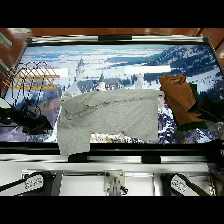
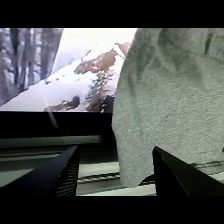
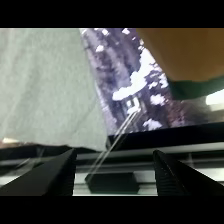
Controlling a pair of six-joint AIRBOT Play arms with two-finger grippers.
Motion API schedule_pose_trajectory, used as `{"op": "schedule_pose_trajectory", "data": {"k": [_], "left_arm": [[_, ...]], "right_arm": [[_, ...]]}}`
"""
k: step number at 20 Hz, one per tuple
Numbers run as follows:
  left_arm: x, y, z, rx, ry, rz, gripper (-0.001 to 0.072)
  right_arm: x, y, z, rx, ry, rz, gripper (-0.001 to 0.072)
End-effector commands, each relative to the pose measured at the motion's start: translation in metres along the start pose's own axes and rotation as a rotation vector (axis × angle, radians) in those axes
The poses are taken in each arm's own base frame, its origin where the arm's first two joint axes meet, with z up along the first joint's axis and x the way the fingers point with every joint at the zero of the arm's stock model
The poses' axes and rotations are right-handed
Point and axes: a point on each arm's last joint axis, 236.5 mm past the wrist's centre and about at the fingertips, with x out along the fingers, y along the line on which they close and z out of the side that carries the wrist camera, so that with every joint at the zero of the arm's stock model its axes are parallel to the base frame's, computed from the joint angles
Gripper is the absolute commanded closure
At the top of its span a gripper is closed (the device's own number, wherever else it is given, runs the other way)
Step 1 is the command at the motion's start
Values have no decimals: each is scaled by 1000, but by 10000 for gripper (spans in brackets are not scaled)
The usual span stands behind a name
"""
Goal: Fold the shirts.
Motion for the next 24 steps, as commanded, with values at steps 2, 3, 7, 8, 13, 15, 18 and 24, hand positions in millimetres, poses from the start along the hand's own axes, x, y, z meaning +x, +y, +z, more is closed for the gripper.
{"op": "schedule_pose_trajectory", "data": {"k": [2, 3, 7, 8, 13, 15, 18, 24], "left_arm": [[31, 0, 7, -41, -62, -67, 157], [33, 0, 8, -43, -59, -71, 158], [40, -14, 17, -6, -80, -93, 170], [42, -17, 18, 6, -83, -88, 170], [54, -27, 27, 16, -103, -65, 171], [61, -32, 24, 32, -83, -62, 199], [66, -40, 21, 46, -66, -67, 550], [55, -46, 24, 70, -103, -69, 674]], "right_arm": [[13, 4, -15, 19, 51, 63, 144], [17, 3, -15, 24, 48, 63, 143], [31, -2, -20, 46, 64, 66, 143], [35, -3, -24, 53, 75, 68, 142], [60, -2, -45, 94, 143, 107, 142], [71, -6, -51, 114, 154, 109, 142], [92, -4, -61, 157, 166, 143, 141], [153, 3, -104, 130, 236, 102, 141]]}}
